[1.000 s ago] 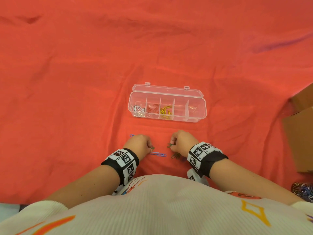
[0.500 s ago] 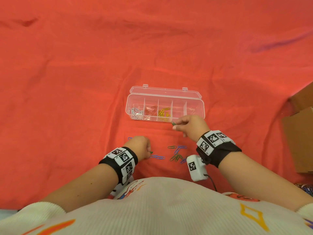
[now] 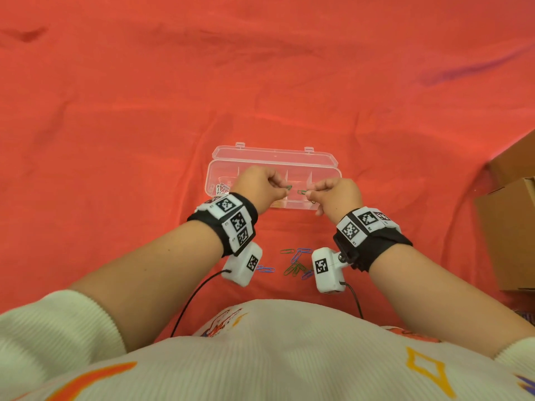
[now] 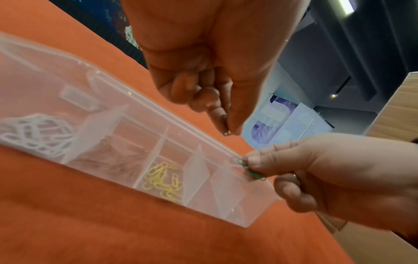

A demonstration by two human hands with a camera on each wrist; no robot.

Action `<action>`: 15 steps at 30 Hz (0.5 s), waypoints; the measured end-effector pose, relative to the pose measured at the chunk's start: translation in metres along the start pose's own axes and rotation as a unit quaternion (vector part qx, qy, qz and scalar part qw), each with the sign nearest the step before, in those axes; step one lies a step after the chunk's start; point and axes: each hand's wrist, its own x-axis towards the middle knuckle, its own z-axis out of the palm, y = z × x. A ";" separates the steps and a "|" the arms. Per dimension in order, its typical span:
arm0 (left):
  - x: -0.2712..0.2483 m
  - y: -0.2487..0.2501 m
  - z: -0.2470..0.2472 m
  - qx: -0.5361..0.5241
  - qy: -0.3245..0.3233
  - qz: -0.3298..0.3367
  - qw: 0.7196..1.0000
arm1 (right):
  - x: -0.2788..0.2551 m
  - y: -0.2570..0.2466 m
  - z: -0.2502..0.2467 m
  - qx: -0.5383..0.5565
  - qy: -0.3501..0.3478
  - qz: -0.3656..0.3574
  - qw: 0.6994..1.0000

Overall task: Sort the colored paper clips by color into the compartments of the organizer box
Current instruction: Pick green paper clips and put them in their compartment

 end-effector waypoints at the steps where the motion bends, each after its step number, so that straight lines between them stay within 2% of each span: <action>1: 0.005 0.003 0.001 0.003 0.002 -0.006 1.000 | 0.000 0.000 0.000 0.004 -0.003 0.005 1.000; 4: 0.016 0.012 0.004 0.035 0.006 -0.019 0.999 | 0.003 0.003 -0.002 0.006 0.002 0.012 1.000; 11: 0.026 0.022 0.016 0.085 -0.033 -0.051 0.995 | 0.004 0.001 -0.004 0.022 0.014 0.022 0.999; 15: 0.024 0.025 0.018 0.086 -0.043 -0.060 0.994 | 0.002 -0.001 -0.002 0.019 -0.024 0.043 0.999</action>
